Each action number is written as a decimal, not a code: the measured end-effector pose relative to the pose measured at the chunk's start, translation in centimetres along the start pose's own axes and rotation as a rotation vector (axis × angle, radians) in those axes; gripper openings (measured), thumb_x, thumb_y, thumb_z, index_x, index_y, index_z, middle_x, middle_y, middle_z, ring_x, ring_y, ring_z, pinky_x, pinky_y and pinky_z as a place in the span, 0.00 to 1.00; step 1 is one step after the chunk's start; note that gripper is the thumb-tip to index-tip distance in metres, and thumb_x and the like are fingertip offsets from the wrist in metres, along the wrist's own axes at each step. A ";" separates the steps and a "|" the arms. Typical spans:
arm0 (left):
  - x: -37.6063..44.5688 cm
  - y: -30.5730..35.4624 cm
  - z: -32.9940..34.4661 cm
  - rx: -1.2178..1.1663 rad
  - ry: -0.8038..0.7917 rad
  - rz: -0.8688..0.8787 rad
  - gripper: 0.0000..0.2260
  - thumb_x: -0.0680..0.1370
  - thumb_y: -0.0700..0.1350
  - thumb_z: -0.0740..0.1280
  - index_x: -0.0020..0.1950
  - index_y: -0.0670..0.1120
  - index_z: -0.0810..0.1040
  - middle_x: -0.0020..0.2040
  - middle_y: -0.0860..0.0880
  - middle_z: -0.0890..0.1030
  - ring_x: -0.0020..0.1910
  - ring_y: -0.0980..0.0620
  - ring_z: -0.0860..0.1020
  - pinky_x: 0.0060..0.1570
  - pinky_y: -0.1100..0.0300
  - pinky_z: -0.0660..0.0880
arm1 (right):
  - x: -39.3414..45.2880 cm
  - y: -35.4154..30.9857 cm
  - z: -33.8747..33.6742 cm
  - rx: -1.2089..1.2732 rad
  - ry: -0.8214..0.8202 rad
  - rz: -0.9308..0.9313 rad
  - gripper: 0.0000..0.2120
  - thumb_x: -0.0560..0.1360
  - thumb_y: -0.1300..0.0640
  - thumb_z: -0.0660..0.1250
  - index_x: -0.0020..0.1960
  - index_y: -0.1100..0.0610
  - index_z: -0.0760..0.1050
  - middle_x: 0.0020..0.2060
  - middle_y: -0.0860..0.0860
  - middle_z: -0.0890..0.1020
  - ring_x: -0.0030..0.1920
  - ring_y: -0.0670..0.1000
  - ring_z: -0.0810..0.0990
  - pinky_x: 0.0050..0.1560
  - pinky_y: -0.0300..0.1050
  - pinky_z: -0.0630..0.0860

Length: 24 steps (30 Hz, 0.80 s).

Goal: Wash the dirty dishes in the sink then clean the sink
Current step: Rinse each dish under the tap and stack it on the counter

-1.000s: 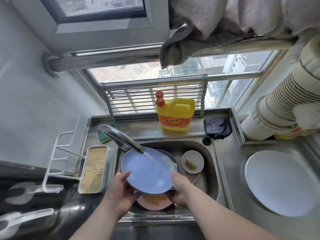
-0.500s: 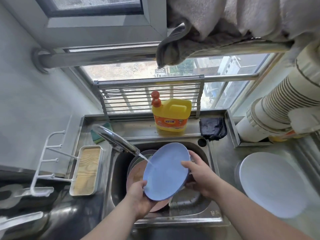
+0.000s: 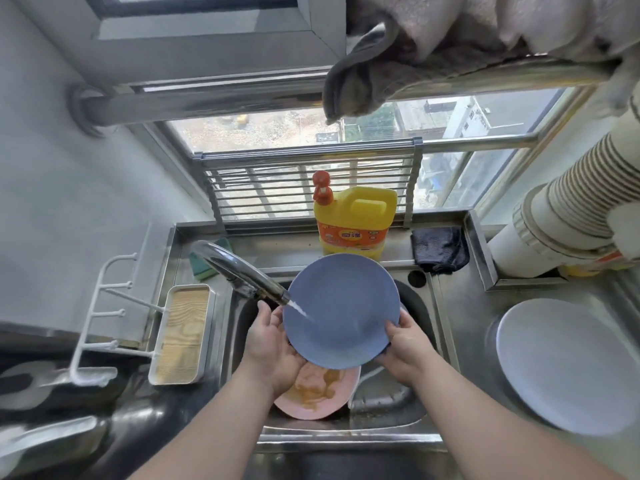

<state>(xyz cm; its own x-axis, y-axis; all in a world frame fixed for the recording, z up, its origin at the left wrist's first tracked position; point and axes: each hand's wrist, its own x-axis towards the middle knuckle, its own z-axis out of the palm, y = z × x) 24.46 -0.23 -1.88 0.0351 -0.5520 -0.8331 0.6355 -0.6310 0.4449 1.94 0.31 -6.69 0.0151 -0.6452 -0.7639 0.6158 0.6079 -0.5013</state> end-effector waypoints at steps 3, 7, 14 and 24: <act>-0.6 1.2 -1.1 0.033 -0.007 0.100 0.25 0.84 0.67 0.57 0.65 0.49 0.79 0.58 0.41 0.87 0.54 0.41 0.86 0.48 0.47 0.82 | 1.3 2.1 1.8 0.192 0.014 0.160 0.14 0.87 0.58 0.58 0.65 0.48 0.80 0.59 0.57 0.86 0.53 0.64 0.87 0.48 0.64 0.84; -1.1 1.9 -3.0 0.257 0.022 0.276 0.09 0.82 0.54 0.68 0.61 0.56 0.80 0.52 0.44 0.87 0.42 0.50 0.86 0.34 0.56 0.80 | 1.2 4.3 5.0 0.171 -0.072 0.397 0.19 0.84 0.48 0.62 0.69 0.55 0.82 0.64 0.58 0.84 0.62 0.65 0.83 0.70 0.64 0.74; -1.5 0.7 -5.1 0.279 0.131 0.324 0.12 0.83 0.46 0.69 0.60 0.63 0.78 0.58 0.43 0.86 0.55 0.37 0.85 0.38 0.50 0.82 | -0.3 5.7 5.2 -0.156 -0.081 0.479 0.18 0.76 0.41 0.74 0.58 0.51 0.87 0.56 0.56 0.88 0.54 0.65 0.87 0.60 0.69 0.81; -0.7 0.3 -4.7 0.163 -0.006 -0.292 0.30 0.67 0.49 0.78 0.68 0.43 0.83 0.62 0.39 0.85 0.55 0.36 0.85 0.56 0.41 0.82 | 0.5 0.6 -1.1 -0.300 -0.060 0.529 0.19 0.79 0.58 0.62 0.67 0.60 0.79 0.56 0.61 0.86 0.51 0.62 0.87 0.46 0.54 0.84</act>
<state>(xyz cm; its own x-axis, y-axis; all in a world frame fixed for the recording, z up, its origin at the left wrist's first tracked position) 28.26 2.51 -2.69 -0.1352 -0.3381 -0.9314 0.4866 -0.8415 0.2348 1.46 0.86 -7.84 0.3076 -0.2401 -0.9207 0.2645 0.9511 -0.1597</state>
